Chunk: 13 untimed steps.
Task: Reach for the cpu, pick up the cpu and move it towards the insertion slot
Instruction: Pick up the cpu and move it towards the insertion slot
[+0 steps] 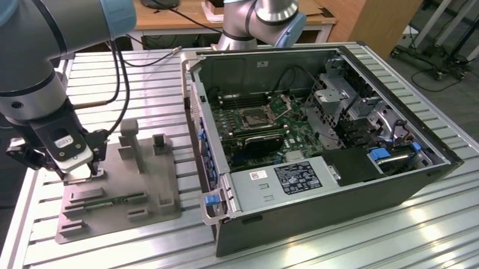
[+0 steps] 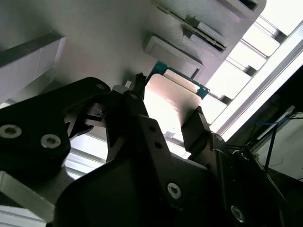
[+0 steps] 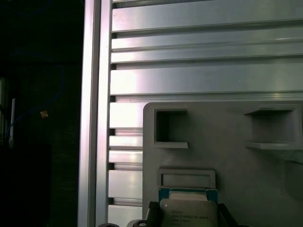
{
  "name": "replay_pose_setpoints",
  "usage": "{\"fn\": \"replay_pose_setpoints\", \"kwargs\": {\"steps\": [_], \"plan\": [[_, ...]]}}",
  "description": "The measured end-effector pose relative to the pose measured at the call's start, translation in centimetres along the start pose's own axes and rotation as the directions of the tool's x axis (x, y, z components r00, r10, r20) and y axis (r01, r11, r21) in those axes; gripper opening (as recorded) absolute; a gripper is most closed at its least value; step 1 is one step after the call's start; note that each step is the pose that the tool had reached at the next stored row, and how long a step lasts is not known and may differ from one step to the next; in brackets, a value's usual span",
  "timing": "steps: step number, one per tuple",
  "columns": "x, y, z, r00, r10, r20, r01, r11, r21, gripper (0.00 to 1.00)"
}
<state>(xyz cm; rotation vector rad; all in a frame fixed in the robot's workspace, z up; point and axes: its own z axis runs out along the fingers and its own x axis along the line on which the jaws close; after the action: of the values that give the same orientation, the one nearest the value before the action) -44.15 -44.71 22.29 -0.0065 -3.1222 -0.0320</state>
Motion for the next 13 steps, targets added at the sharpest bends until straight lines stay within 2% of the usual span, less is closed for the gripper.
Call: {"fn": "replay_pose_setpoints", "kwargs": {"steps": [13], "plan": [[-0.08,0.01,-0.67,1.0000,0.002,-0.0063,-0.002,1.0000,0.0000,0.55]]}}
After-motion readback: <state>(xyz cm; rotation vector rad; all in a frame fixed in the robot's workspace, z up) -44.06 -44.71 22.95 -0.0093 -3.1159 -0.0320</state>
